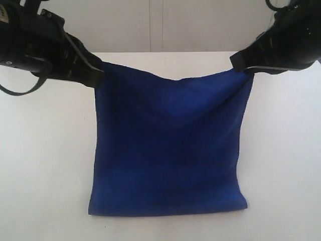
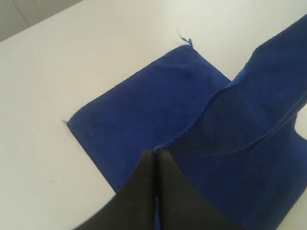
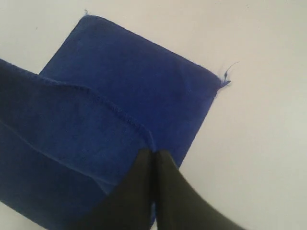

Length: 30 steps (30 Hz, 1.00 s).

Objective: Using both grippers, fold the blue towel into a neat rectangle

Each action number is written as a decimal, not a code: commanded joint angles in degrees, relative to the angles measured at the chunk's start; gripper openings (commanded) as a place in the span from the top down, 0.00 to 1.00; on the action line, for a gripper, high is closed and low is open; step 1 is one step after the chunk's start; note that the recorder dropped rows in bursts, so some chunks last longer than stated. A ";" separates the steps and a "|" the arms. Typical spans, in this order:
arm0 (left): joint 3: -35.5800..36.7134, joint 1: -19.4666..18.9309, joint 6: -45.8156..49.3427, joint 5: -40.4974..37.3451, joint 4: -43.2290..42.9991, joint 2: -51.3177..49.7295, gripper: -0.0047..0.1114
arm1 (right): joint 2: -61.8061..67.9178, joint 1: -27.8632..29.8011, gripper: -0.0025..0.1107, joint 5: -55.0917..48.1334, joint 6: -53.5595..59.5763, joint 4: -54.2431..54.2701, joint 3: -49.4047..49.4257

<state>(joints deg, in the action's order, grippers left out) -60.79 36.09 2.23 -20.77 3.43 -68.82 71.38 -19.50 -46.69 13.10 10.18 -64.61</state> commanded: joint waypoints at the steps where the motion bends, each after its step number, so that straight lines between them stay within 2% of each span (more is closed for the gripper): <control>1: 0.08 -0.30 -0.28 3.70 -2.68 -2.08 0.96 | 0.54 -0.04 0.98 3.70 -0.02 -1.64 -0.01; 5: 0.08 -2.40 -0.97 7.08 -2.68 -3.73 0.96 | 1.11 -0.04 0.98 3.96 -0.02 -1.86 -0.24; 12: 0.08 -3.52 -2.23 4.37 -2.68 -4.79 0.96 | 2.59 -0.04 0.98 3.66 -0.02 -1.85 -0.39; 19: 0.08 -3.41 -2.23 -4.05 0.67 -1.30 0.96 | -1.05 -0.04 0.98 -9.10 0.13 -1.74 -2.13; 26: 0.08 -3.41 -1.62 -12.92 7.55 3.61 0.96 | -7.54 -0.04 0.98 -17.05 1.34 0.75 -2.13; 30: 0.08 -3.41 2.63 -17.89 14.96 7.35 0.96 | -12.15 -0.04 0.98 -21.37 3.56 4.53 -2.13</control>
<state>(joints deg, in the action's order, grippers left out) -60.79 32.72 2.31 -34.50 13.13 -64.18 62.09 -19.50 -65.01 14.83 12.16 -66.13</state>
